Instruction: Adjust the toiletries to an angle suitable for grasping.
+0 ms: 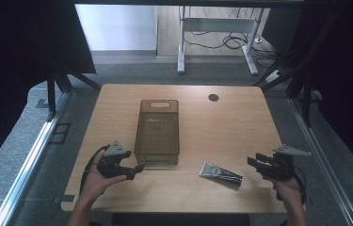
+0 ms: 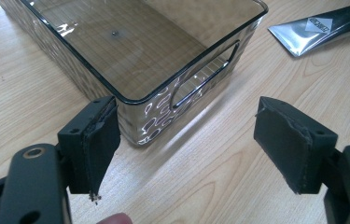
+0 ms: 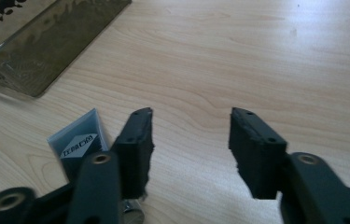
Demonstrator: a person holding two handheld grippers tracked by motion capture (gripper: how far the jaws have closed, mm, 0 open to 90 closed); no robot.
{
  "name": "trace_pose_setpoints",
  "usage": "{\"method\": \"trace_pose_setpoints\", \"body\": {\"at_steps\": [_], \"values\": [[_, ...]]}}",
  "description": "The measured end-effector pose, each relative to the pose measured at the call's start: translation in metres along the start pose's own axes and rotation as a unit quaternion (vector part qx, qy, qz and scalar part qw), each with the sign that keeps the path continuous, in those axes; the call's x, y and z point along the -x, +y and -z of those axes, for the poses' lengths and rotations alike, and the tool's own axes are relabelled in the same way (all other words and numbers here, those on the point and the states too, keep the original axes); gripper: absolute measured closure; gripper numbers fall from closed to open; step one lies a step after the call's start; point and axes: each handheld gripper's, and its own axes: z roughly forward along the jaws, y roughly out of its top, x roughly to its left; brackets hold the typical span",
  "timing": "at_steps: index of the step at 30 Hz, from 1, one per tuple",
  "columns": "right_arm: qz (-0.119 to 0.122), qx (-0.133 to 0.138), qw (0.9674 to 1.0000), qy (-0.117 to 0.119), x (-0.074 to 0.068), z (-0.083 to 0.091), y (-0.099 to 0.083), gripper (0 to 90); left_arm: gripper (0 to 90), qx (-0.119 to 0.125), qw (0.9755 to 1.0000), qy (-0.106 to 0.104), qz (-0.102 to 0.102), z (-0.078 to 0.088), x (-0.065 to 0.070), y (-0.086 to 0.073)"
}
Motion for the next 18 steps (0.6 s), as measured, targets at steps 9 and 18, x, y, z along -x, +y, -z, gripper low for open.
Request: {"method": "trace_pose_setpoints", "body": {"at_steps": [9, 18], "values": [[0.009, 0.001, 0.9999, -0.013, 0.0011, 0.0024, 0.0001, 70.5, 22.7, -0.01, 0.9999, -0.004, -0.005, -0.0067, 0.0036, 0.0003], [-0.002, 0.028, 0.9996, -0.008, 0.0058, -0.0014, -0.0015, 89.0, 22.6, -0.008, 0.9999, -0.009, -0.002, -0.0081, 0.0045, 0.0013]]}}
